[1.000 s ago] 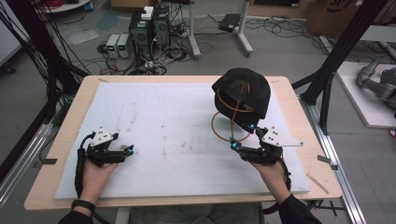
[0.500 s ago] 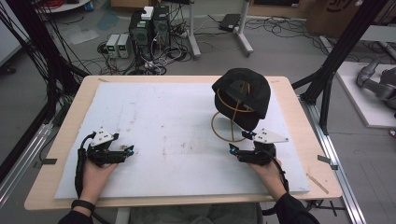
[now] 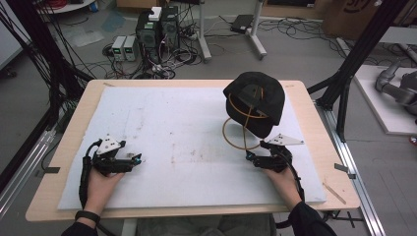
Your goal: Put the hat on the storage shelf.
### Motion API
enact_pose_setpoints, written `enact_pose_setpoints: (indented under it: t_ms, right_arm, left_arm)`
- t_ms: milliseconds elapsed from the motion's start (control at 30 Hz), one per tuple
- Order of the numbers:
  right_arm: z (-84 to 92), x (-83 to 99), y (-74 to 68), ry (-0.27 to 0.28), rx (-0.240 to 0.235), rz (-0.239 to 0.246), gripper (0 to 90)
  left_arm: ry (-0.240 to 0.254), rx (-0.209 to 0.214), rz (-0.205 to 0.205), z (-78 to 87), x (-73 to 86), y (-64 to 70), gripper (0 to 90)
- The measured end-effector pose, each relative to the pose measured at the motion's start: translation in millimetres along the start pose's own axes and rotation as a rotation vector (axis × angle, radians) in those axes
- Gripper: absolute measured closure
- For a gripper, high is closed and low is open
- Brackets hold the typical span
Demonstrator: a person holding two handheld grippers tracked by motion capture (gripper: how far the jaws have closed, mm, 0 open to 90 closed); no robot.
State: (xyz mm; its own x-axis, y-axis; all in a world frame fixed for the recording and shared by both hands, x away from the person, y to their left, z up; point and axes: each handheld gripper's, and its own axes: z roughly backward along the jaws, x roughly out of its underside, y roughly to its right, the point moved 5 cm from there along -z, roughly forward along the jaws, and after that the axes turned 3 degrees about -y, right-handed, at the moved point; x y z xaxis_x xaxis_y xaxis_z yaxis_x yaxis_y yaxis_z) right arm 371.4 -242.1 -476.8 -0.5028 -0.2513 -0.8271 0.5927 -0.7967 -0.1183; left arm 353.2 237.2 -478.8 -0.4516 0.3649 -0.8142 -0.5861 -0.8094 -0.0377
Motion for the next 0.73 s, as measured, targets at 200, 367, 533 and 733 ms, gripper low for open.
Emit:
enact_pose_setpoints:
  t_ms: [200,367,533,733]
  right_arm:
    - [-0.2,0.3,-1.1,-0.005,0.002,0.011,23.8]
    - [-0.3,0.3,-0.9,-0.005,0.002,0.013,23.8]
    - [-0.4,0.3,-1.1,-0.005,0.003,0.017,23.8]
    - [-1.2,0.4,-1.4,-0.011,0.003,0.021,23.8]
  left_arm:
    - [-0.010,-0.005,-0.009,-0.8,0.1,0.6,19.9]
    - [-0.012,-0.004,-0.009,-0.8,0.2,0.5,20.0]
    - [-0.011,-0.002,-0.008,-1.1,0.1,1.0,20.0]
    - [-0.012,-0.002,-0.011,-1.4,0.1,1.4,20.0]
